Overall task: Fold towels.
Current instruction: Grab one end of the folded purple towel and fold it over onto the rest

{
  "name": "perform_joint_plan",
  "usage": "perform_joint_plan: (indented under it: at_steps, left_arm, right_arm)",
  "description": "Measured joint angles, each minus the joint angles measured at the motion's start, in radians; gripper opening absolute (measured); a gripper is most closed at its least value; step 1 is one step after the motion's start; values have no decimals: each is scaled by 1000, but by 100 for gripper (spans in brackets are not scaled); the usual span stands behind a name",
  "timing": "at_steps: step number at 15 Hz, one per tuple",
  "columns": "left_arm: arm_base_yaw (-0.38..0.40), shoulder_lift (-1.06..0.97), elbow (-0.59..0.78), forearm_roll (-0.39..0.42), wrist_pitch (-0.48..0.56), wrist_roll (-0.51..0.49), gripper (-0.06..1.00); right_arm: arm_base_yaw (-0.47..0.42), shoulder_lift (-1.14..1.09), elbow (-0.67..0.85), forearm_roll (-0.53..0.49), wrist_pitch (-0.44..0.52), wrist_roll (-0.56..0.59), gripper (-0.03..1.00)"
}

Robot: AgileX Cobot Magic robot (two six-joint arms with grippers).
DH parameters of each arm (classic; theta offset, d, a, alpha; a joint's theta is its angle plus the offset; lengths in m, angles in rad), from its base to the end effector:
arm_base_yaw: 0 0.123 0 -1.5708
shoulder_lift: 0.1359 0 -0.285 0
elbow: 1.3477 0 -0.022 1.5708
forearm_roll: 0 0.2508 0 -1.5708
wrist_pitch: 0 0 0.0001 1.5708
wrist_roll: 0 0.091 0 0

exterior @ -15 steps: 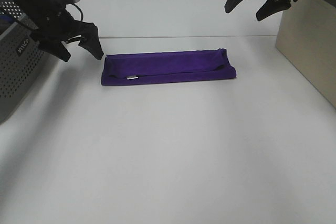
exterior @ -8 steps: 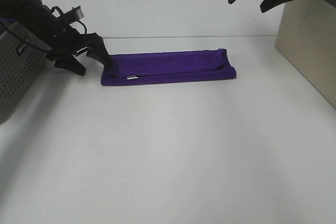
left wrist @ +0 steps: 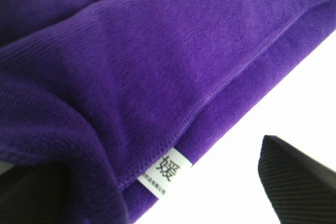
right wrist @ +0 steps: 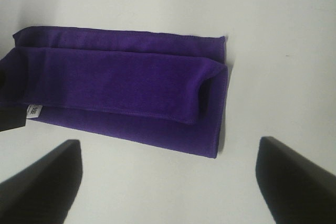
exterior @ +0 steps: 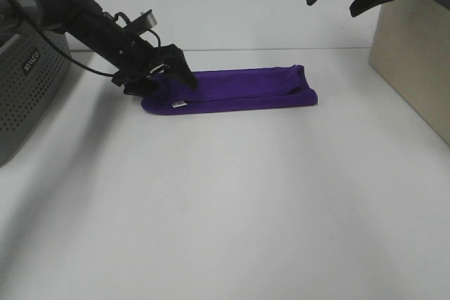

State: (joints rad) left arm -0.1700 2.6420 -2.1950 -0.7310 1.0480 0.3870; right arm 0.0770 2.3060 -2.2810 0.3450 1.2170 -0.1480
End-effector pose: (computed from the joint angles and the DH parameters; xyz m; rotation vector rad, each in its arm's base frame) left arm 0.5140 -0.1417 0.0857 0.3206 2.7527 -0.9197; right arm 0.4996 0.0675 0.2658 -0.2321 2.6719 0.4520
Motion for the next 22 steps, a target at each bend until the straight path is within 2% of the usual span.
perform_joint_plan:
  at_steps: [2,3,4,5,6,7,9,10,11,12,14,15,17,19,22]
  left_arm:
    - [-31,21,-44,10,-7,-29,75]
    - [-40,28,-58,27,-7,-44,65]
    - [-44,36,-73,58,-7,-62,50]
    - [-44,45,-92,94,0,-71,28]
    - [-44,50,-104,112,5,-73,19]
    - [-44,56,-132,142,26,-77,6]
    - [-44,73,-215,204,115,-80,2]
    - [-33,76,-324,240,156,-88,2]
    - [-25,65,-376,237,156,-89,2]
    - [-19,57,-420,217,156,-91,2]
    - [-22,47,-481,118,157,-91,2]
    - [-35,45,-490,81,158,-91,2]
    - [-83,45,-491,66,160,-91,2]
    - [-145,45,-491,79,161,-91,2]
    - [-217,49,-491,146,118,-111,2]
  right_arm:
    - [0,0,0,0,0,0,86]
    - [0,0,0,-3,0,0,86]
    - [0,0,0,-4,0,0,86]
    - [0,0,0,-4,0,0,86]
    - [0,0,0,-4,0,0,86]
    - [0,0,0,-4,0,0,86]
    - [0,0,0,-7,0,0,86]
    - [0,0,0,-7,0,0,86]
    - [0,-4,0,-7,0,0,86]
    - [0,-10,0,-7,1,0,86]
    - [0,-35,0,-7,1,1,86]
    - [0,-60,0,-9,2,1,86]
    - [0,-111,0,-10,2,1,86]
    - [0,-163,0,-8,2,2,86]
    - [0,-211,0,-7,3,2,86]
